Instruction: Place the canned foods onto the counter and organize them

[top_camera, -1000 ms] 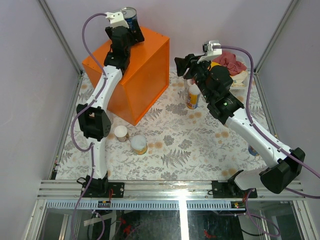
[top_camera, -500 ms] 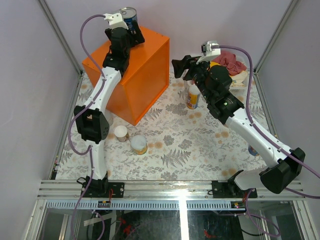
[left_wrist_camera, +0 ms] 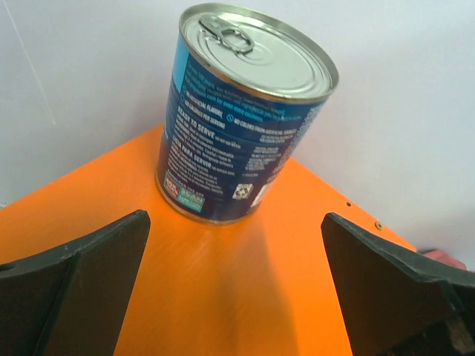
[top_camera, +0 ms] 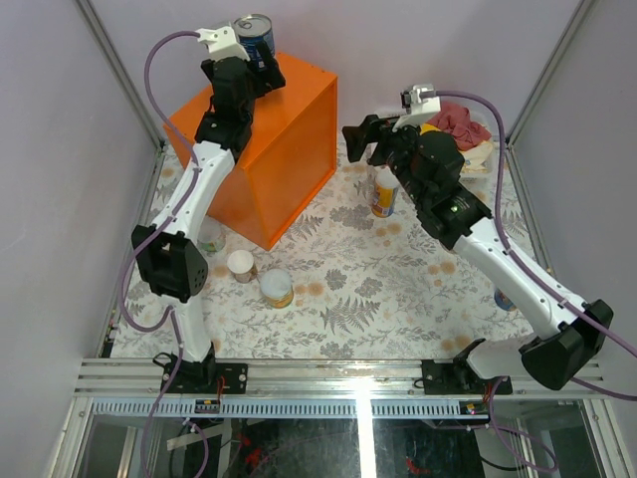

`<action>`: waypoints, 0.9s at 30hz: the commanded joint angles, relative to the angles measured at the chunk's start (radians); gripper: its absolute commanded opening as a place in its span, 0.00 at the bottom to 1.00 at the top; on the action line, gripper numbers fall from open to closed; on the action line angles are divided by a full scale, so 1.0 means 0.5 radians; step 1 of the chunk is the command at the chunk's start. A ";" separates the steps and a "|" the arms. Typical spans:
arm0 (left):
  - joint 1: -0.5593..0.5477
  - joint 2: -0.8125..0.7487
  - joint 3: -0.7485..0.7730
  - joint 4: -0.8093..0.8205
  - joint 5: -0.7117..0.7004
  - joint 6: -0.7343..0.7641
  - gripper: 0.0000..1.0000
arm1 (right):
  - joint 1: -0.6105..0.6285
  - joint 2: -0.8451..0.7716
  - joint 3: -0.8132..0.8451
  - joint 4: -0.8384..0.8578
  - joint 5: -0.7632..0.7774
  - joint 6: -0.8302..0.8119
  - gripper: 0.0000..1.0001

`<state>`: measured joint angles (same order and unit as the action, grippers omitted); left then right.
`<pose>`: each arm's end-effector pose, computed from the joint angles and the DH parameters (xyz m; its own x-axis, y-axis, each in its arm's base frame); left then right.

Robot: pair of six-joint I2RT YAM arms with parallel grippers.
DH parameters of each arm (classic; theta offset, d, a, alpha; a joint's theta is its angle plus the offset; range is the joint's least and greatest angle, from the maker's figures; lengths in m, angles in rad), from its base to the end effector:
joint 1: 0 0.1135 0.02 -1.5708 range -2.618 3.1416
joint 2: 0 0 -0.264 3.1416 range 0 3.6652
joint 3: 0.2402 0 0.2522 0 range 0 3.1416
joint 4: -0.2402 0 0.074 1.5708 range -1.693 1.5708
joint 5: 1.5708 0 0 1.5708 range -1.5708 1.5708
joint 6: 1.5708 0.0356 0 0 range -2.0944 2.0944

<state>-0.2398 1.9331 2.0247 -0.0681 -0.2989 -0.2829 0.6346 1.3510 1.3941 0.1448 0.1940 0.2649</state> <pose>0.4493 -0.0991 0.4451 0.0384 -0.2840 -0.9581 -0.0503 0.9570 -0.2857 0.2550 0.1792 0.4620 0.0328 0.3432 -0.9387 -0.4536 0.8420 0.2920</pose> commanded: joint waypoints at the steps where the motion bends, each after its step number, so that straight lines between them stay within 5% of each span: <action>1: -0.045 -0.129 -0.098 0.058 -0.055 0.007 1.00 | -0.014 -0.140 0.043 0.019 0.067 0.001 0.85; 9: -0.222 -0.514 -0.445 -0.047 -0.233 -0.042 1.00 | -0.014 -0.260 0.000 -0.295 0.397 -0.088 0.87; 17: -0.631 -0.995 -0.934 -0.108 -0.309 -0.091 1.00 | -0.110 -0.377 -0.117 -0.807 0.977 0.061 0.94; 27: -1.183 -1.470 -1.462 -0.116 -0.356 -0.228 1.00 | -0.467 -0.465 -0.442 -1.076 1.037 0.417 0.99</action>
<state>-0.7506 1.2629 1.3590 -0.1368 -0.4397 -0.3660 0.4728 1.1397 1.1992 -0.3351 0.6769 0.3656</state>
